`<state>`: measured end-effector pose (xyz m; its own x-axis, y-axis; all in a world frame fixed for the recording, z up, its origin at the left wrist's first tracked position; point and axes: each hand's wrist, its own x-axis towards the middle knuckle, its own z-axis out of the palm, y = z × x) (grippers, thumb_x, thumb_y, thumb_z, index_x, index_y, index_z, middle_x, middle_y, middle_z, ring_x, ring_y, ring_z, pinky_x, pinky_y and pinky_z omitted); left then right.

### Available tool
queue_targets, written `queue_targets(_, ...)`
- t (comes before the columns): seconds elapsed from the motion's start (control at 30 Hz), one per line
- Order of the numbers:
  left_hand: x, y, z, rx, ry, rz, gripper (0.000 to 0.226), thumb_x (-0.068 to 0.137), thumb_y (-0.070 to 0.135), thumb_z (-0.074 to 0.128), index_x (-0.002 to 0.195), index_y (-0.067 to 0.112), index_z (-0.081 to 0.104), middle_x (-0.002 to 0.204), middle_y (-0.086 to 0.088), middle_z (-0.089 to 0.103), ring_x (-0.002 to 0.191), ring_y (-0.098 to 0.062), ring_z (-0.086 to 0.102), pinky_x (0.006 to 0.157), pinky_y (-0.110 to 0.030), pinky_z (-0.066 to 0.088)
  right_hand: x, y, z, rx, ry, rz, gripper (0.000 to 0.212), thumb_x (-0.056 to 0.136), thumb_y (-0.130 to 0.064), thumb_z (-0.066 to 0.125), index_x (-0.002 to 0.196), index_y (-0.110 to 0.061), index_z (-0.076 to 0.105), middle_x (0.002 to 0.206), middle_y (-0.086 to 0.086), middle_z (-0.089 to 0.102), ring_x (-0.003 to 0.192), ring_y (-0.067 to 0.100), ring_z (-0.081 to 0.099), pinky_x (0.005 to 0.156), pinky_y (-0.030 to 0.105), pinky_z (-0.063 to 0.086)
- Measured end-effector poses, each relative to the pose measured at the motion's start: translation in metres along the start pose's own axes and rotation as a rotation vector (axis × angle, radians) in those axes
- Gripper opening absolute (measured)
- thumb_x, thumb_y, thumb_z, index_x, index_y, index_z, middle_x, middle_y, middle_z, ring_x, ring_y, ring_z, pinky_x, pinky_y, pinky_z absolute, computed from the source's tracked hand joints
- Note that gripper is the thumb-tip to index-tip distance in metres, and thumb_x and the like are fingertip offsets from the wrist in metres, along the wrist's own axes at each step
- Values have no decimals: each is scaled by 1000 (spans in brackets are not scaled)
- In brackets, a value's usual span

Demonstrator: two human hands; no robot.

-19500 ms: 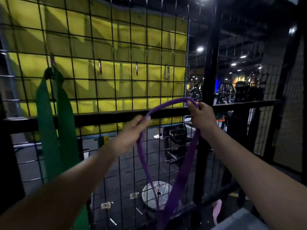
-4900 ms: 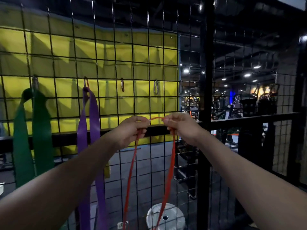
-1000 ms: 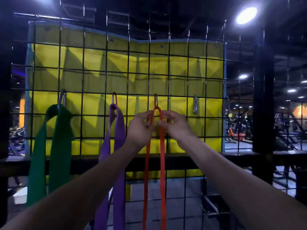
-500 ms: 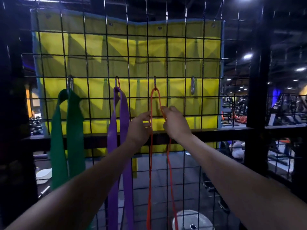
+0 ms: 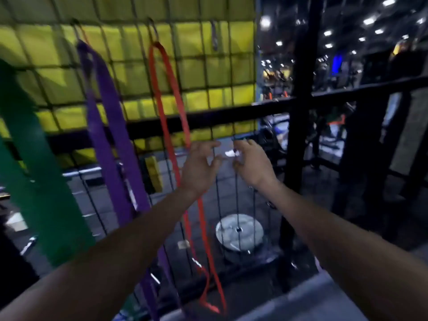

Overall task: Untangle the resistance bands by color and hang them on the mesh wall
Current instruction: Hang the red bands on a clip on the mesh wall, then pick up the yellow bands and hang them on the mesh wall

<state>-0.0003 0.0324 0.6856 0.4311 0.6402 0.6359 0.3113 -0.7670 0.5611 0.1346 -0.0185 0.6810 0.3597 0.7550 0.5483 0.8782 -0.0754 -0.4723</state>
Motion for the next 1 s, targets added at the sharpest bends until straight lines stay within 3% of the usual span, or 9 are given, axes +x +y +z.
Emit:
queue_targets(0.13,-43,-6,87,-95,-298,-124,30,89,15,58,119,7,58,110,-9,58,102,-21,56,87,-26,43,-61,77,12,-9,-68,219,40,76,-18,59,116,-13,57,112,14,59,109,32,56,89,39,49)
queue_targets(0.23,-80,-18,158,-122,-571,-152,27,85,23,58,109,10,61,106,-12,60,98,-26,59,89,-35,45,-122,135,16,-31,-43,461,37,80,-21,62,116,-11,58,114,13,58,110,31,54,91,39,47)
queue_targets(0.3,-109,-23,197,-77,-739,-134,29,86,28,56,112,15,59,110,-5,55,99,-23,57,89,-31,43,-165,166,17,-52,-47,622,14,79,-21,60,91,-14,58,104,14,60,104,33,55,88,42,45)
queue_targets(0.37,-139,-24,227,-49,-846,-98,33,88,23,56,120,16,54,115,-4,54,102,-21,56,84,-24,39,-210,196,18,-87,-69,768,10,82,-17,58,76,-16,50,101,19,60,100,36,55,83,41,42)
queue_targets(0.4,-152,-25,240,-70,-890,-96,34,88,21,57,122,15,53,117,-5,54,101,-21,58,83,-24,40,-230,205,17,-109,-78,837,6,84,-17,58,83,-11,54,104,21,60,102,36,54,83,41,41)
queue_targets(0.5,-193,-24,285,-87,-1048,-37,37,87,14,58,123,7,52,114,-12,49,100,-29,59,87,-28,43,-299,235,16,-166,-43,1066,37,85,-20,59,116,0,55,119,23,57,113,37,52,94,39,41)
queue_targets(0.67,-268,-15,349,-119,-1294,35,39,87,13,59,125,5,51,122,-18,50,105,-32,58,93,-39,46,-402,259,15,-200,-16,1305,46,84,-18,60,126,0,52,122,23,56,117,37,51,100,36,38)
queue_targets(0.87,-366,0,387,-103,-1462,86,41,87,10,58,126,4,51,123,-19,48,106,-31,57,95,-30,42,-517,276,30,-171,53,1510,30,80,-18,62,104,0,60,106,22,59,101,38,56,85,40,43)
queue_targets(1.0,-434,-3,409,-67,-1542,79,40,86,13,59,125,9,53,121,-13,51,104,-25,60,93,-28,43,-596,292,45,-111,90,1615,23,81,-15,61,101,-5,59,106,18,59,103,38,54,83,39,45)
